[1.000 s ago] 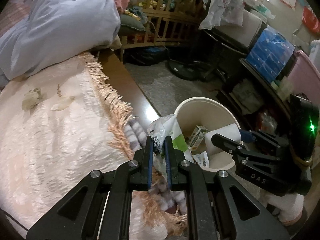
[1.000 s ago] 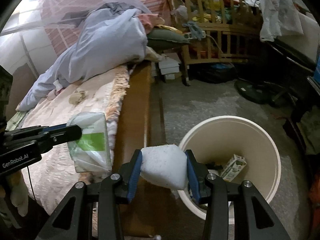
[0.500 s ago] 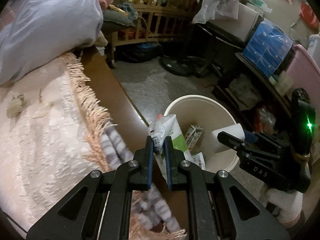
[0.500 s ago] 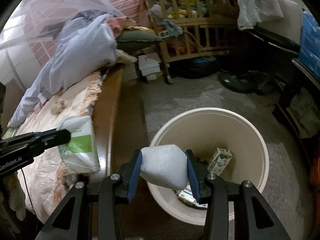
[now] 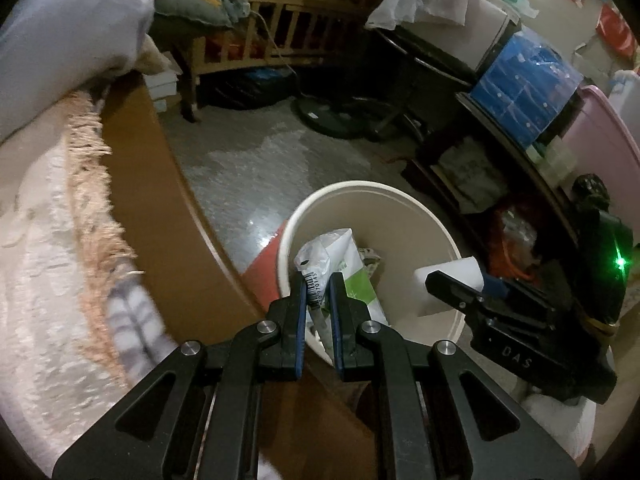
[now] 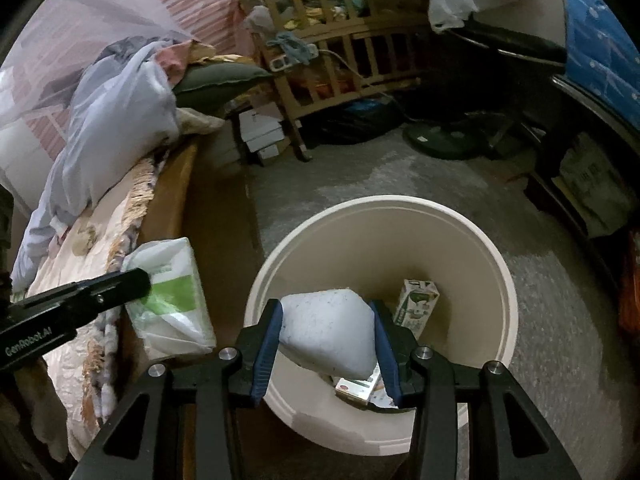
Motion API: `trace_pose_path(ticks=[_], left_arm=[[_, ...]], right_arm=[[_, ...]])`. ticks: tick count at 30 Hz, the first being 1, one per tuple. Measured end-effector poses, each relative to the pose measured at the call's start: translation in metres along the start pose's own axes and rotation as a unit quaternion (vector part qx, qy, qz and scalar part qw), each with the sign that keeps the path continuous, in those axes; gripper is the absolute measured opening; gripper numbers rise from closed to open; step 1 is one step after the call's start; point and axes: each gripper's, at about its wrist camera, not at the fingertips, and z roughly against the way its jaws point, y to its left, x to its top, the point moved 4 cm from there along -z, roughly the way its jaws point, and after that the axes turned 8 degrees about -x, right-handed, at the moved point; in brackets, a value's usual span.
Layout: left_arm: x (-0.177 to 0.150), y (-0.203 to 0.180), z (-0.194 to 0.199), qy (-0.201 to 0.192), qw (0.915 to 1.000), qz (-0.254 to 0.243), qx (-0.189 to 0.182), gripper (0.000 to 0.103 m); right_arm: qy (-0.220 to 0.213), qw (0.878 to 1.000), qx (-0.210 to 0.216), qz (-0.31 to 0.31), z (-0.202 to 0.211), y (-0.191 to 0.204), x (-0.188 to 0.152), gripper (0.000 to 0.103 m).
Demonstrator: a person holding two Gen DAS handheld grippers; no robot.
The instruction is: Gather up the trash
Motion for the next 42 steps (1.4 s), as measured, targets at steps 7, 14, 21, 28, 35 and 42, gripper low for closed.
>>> trace_pose_path(ticks=[7, 14, 21, 28, 35, 42], left_arm=[[0.003, -0.003, -0.012, 0.000, 0.9999, -0.001, -0.016, 0.017], [0.004, -0.002, -0.003, -0.021, 0.9992, 0.005, -0.033, 0.048], [-0.001, -0.002, 0.022, -0.047, 0.9986, -0.018, 0.013, 0.049], [-0.012, 0.002, 0.048, -0.071, 0.9966, -0.019, 0.036, 0.049], [-0.017, -0.004, 0.087, -0.109, 0.9914, -0.035, 0.064, 0.049], [-0.022, -0.015, 0.134, -0.156, 0.9810, -0.059, 0.100, 0.049]], right_arm=[[0.007, 0.999, -0.032, -0.010, -0.004, -0.012, 0.001, 0.059], [0.004, 0.999, -0.034, -0.029, -0.003, -0.017, 0.004, 0.067], [-0.012, 0.999, -0.033, -0.032, 0.006, -0.012, 0.005, 0.069], [-0.040, 0.998, -0.055, -0.006, 0.023, 0.001, 0.002, 0.069], [-0.082, 0.994, -0.068, 0.007, 0.058, 0.018, 0.001, 0.069], [-0.145, 0.986, -0.087, 0.014, 0.110, 0.041, 0.007, 0.069]])
